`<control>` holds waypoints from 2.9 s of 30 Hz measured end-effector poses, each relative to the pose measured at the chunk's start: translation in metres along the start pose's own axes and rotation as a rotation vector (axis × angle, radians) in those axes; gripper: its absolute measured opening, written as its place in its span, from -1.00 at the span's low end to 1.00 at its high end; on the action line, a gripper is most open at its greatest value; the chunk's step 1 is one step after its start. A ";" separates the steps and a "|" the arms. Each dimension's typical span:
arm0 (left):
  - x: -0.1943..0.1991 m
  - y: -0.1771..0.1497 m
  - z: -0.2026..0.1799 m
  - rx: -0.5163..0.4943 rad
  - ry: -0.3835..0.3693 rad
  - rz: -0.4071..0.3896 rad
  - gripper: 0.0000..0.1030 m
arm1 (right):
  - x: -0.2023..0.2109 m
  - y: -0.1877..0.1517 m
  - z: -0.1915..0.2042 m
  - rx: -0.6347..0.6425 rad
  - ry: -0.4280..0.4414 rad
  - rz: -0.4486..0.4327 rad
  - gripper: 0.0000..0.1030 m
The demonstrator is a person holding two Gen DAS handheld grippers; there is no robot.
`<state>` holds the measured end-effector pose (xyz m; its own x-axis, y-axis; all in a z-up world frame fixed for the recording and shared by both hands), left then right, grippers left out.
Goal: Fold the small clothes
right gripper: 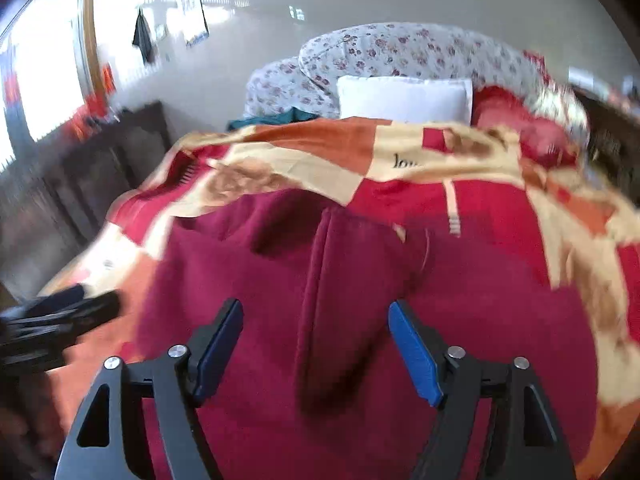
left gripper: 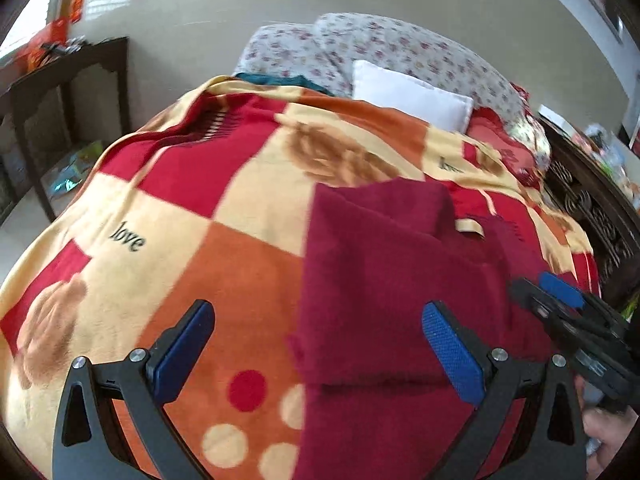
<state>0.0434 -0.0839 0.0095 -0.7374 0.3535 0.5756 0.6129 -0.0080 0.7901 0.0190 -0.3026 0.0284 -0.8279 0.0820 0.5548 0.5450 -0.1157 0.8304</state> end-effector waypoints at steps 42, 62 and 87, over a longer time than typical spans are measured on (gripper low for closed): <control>-0.027 0.028 -0.047 -0.128 -0.020 -0.032 -0.91 | 0.148 -0.047 -0.145 -0.332 -0.034 -0.136 0.38; -0.046 0.015 -0.017 -0.127 0.078 0.026 -0.71 | 0.104 -0.068 -0.164 -0.211 -0.159 0.056 -0.03; -0.073 0.007 -0.030 -0.196 0.140 0.007 0.57 | 0.039 -0.041 -0.167 -0.220 -0.156 0.105 -0.19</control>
<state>0.0929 -0.1381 -0.0203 -0.7738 0.2194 0.5942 0.5616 -0.1960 0.8038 -0.0580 -0.4599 0.0072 -0.7284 0.2078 0.6528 0.5712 -0.3420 0.7462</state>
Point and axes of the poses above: each gripper's, at about its wrist camera, not at the fingertips, and x roughly against the way its jaws point, z to its left, y to its top, the point moved 8 cm from there along -x, roughly the way its jaws point, and after that the axes turned 9 degrees about -z, right-handed, at the moved point
